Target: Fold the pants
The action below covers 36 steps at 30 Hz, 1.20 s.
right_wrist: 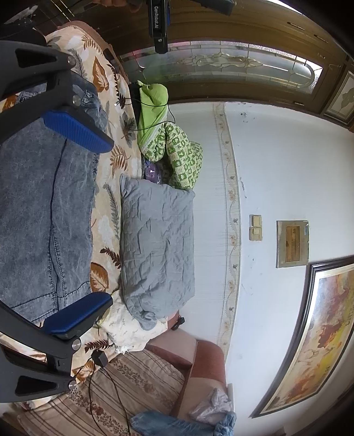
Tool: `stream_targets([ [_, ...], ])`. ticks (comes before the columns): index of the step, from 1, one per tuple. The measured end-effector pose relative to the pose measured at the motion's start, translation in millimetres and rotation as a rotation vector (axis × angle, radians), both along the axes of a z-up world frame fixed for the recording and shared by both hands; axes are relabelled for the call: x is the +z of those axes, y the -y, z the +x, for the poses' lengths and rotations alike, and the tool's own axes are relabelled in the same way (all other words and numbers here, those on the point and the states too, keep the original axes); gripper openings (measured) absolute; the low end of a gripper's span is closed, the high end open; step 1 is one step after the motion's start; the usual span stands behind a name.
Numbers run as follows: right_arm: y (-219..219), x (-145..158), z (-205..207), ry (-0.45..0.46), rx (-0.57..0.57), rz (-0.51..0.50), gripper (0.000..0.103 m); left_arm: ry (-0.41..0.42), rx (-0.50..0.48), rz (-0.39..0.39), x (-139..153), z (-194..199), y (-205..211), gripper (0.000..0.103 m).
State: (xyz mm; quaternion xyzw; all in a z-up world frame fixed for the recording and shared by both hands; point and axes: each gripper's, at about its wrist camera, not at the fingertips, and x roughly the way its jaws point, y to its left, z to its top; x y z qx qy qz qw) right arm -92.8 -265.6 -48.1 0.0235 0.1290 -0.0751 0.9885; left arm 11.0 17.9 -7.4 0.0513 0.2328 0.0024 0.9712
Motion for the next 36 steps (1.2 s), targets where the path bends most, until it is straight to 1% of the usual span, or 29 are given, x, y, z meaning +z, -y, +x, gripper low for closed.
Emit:
stream_targets([
  [20, 10.6, -7.3, 11.8, -0.045, -0.020, 0.024, 0.103, -0.034, -0.030, 0.016, -8.2, 6.4, 6.2, 0.103],
  [36, 8.6, -3.4, 12.0, -0.044, -0.018, 0.022, 0.103, -0.023, -0.044, 0.001, -3.8, -1.5, 3.7, 0.103],
])
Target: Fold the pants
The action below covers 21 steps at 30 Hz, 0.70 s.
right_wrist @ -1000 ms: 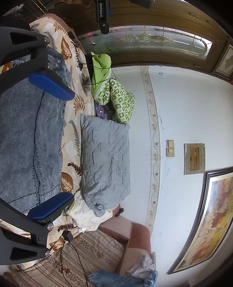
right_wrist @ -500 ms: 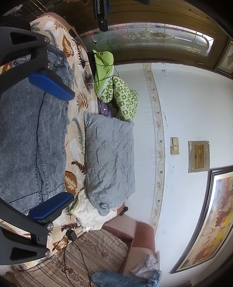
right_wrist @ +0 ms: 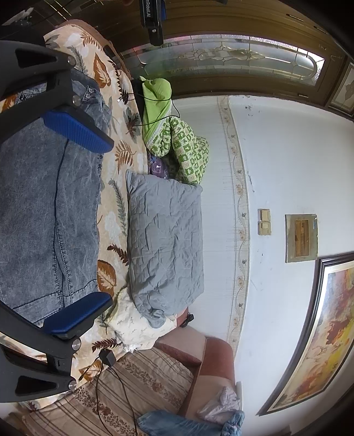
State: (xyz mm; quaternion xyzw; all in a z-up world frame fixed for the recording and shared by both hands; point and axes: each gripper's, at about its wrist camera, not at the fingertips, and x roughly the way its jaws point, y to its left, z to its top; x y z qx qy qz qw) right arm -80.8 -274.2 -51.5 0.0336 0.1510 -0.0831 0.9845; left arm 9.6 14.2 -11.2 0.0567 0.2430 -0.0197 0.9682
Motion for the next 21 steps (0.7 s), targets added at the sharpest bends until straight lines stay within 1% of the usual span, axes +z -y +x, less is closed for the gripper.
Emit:
stream_targets([
  [11, 0.9, 0.2, -1.1, -0.006, 0.001, 0.006, 0.103, -0.006, 0.001, -0.001, -1.3, -1.2, -2.6, 0.103],
  [21, -0.4, -4.0, 4.7, -0.026, -0.001, 0.009, 0.103, -0.026, 0.001, 0.002, -7.1, 5.4, -2.8, 0.103],
])
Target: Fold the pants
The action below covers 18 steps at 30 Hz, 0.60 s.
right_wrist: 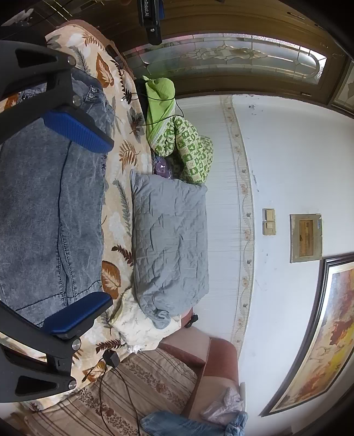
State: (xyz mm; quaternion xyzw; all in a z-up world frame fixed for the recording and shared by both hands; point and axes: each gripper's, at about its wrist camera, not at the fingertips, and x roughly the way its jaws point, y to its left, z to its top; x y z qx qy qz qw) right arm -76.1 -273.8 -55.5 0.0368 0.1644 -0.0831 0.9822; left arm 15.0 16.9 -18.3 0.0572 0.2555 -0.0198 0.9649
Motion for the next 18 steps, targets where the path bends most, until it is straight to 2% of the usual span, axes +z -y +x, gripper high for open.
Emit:
stream_targets([
  [13, 4.6, -11.8, 12.5, -0.038, 0.000, 0.022, 0.103, -0.032, 0.002, 0.009, -14.9, 14.1, 2.9, 0.103],
  [18, 15.7, -20.7, 26.7, -0.082, -0.012, 0.040, 0.103, -0.100, 0.006, 0.012, -34.4, 33.7, -0.5, 0.103],
])
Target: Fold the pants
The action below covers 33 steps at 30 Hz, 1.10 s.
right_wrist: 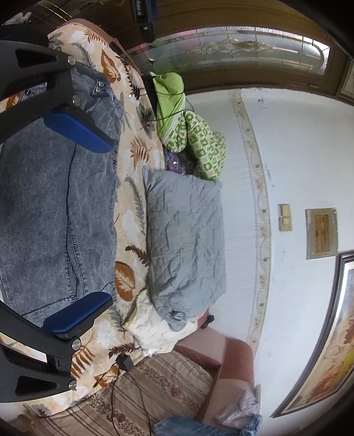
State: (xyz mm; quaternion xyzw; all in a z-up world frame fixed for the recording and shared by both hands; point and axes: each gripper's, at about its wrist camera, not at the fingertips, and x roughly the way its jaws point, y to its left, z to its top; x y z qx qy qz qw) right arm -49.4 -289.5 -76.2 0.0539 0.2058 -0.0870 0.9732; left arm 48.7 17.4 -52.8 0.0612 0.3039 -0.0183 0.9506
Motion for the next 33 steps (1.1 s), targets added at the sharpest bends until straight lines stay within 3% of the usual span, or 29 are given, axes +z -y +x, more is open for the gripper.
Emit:
stream_targets([
  [9, 79.1, -32.1, 58.6, -0.199, -0.083, 0.031, 0.103, -0.252, 0.018, 0.043, -70.9, 85.5, -21.6, 0.103],
  [20, 219.2, -114.1, 192.1, -0.459, -0.175, 0.274, 0.103, -0.519, 0.101, 0.008, -143.5, 232.7, -65.3, 0.103],
  [27, 260.6, -143.1, 237.4, -0.480, -0.224, 0.367, 0.103, -0.588, 0.203, -0.099, -159.8, 298.2, -105.3, 0.103],
  [31, 264.9, -144.5, 249.9, -0.483, -0.219, 0.353, 0.103, -0.611, 0.180, -0.152, -163.1, 316.8, -106.1, 0.102],
  [33, 265.5, -146.7, 254.9, -0.490, -0.214, 0.348, 0.103, -0.639, 0.154, -0.186, -167.1, 323.6, -99.3, 0.097],
])
